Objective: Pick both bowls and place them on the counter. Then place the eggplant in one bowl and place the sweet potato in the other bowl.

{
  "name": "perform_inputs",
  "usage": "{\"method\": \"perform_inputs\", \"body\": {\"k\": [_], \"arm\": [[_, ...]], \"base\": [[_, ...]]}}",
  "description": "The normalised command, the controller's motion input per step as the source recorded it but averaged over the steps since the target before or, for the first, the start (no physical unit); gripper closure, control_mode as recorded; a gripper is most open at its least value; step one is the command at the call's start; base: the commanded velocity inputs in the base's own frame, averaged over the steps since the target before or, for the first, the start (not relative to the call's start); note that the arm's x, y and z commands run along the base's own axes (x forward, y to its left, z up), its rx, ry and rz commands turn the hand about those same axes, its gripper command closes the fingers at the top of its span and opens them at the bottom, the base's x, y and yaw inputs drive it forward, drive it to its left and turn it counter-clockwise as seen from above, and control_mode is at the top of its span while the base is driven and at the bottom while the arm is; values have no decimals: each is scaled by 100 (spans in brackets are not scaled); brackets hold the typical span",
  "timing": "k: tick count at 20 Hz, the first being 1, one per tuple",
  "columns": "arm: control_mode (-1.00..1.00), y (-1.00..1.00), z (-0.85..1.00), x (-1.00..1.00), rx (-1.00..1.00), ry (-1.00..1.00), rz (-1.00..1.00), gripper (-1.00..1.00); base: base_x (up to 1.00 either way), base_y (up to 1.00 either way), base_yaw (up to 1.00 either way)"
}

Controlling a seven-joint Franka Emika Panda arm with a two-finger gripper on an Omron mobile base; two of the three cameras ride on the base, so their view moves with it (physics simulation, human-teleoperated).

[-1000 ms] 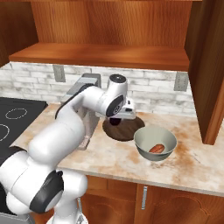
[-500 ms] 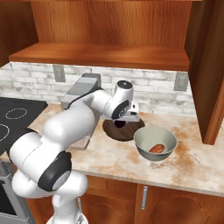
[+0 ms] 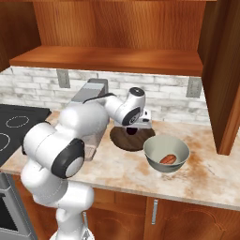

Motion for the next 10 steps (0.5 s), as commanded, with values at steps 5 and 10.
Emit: {"method": "perform_inputs", "body": {"k": [5, 10], "arm": [[-100, 0, -32, 14, 0, 0, 4, 100], [-100, 2, -36, 14, -1, 0, 5, 100]], "base": [[0, 0, 0], [0, 0, 0]]}}
